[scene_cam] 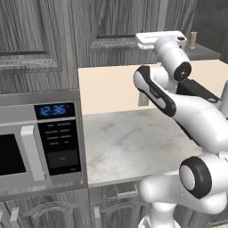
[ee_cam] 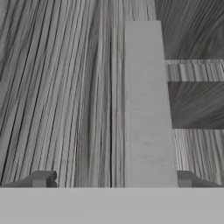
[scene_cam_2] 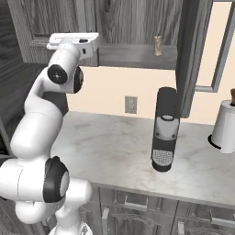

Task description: Get the candle and the beer from the cabinet and move them to the dining counter.

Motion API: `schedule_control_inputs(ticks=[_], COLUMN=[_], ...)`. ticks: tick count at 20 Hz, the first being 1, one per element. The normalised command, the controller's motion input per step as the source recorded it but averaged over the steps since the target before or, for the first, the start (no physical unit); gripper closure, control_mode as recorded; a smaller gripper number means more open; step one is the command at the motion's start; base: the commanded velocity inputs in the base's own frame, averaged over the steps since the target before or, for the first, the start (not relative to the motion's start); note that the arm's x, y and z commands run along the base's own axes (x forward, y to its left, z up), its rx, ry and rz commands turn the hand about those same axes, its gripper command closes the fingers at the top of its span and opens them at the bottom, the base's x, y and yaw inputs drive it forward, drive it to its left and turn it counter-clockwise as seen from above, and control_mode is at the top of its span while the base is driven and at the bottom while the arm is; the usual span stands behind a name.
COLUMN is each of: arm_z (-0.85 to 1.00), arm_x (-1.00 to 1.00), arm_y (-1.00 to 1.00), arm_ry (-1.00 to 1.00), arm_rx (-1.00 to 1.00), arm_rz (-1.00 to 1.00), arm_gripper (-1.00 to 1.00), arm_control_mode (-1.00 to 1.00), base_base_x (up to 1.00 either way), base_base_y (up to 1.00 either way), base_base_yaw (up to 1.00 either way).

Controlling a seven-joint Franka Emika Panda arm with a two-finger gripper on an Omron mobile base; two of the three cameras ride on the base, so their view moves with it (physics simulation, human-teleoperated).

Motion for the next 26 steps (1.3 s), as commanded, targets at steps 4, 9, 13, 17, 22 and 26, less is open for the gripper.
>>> schedule_control_inputs(ticks=[4, 9, 13, 17, 22, 26], arm_z=[0.02, 0.03, 0.0, -0.06, -0.07, -0.01], arm_x=[0.0, 0.0, 0.01, 0.25, 0.37, 0.03], arm_y=[-0.14, -0.3, -0.18, 0.07, 0.16, 0.09], arm_ry=[0.0, 0.0, 0.0, 0.06, 0.08, 0.02], arm_rx=[0.0, 0.0, 0.0, 0.0, 0.0, 0.0], arm_rz=[0.01, 0.01, 0.02, 0.0, 0.0, 0.0], arm_gripper=[-1.0, -1.0, -1.0, 1.0, 1.0, 1.0], arm_control_mode=[-1.0, -1.0, -1.0, -1.0, -1.0, -1.0], base_base_x=[0.0, 0.0, 0.0, 0.0, 0.0, 0.0], base_base_y=[0.0, 0.0, 0.0, 0.0, 0.0, 0.0], base_base_yaw=[0.0, 0.0, 0.0, 0.0, 0.0, 0.0])
